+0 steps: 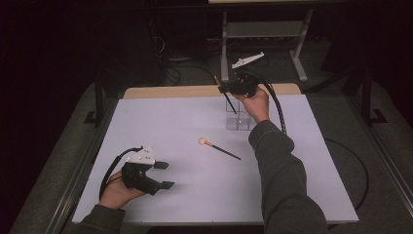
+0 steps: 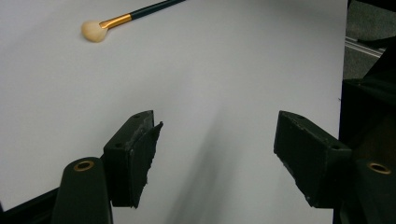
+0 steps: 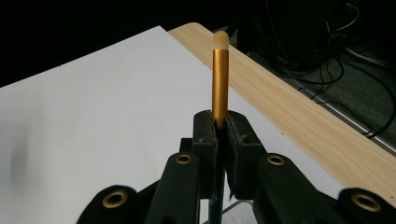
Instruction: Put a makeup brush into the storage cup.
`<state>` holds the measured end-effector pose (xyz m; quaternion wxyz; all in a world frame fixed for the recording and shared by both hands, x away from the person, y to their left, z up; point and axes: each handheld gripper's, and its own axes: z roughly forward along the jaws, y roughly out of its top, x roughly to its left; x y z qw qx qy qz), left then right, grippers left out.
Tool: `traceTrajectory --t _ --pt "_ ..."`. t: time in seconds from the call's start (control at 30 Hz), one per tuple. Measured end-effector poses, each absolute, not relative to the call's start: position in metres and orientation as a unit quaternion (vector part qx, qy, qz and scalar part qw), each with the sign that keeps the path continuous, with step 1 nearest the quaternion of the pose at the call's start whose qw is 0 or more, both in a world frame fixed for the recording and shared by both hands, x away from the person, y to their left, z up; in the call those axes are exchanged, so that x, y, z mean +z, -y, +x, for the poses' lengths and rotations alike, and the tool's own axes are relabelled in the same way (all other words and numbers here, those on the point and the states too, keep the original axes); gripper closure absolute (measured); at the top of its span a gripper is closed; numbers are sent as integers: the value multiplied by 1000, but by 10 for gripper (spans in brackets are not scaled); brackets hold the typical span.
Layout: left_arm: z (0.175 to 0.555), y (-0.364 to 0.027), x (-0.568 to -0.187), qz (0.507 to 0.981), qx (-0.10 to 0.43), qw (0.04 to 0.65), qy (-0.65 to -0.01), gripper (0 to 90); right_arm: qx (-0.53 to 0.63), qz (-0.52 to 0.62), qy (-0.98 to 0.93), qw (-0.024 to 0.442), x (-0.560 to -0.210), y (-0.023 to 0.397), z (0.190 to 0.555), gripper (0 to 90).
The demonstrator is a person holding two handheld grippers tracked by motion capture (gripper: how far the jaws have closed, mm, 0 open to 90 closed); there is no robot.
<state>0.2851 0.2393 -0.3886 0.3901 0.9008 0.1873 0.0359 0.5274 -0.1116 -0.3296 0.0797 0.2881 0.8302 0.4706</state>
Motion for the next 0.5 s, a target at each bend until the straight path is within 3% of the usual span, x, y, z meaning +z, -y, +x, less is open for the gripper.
traceTrajectory --t 0.5 --pt "285 -238 -389 900 34 391 -189 289 466 296 -831 76 -339 115 525 821"
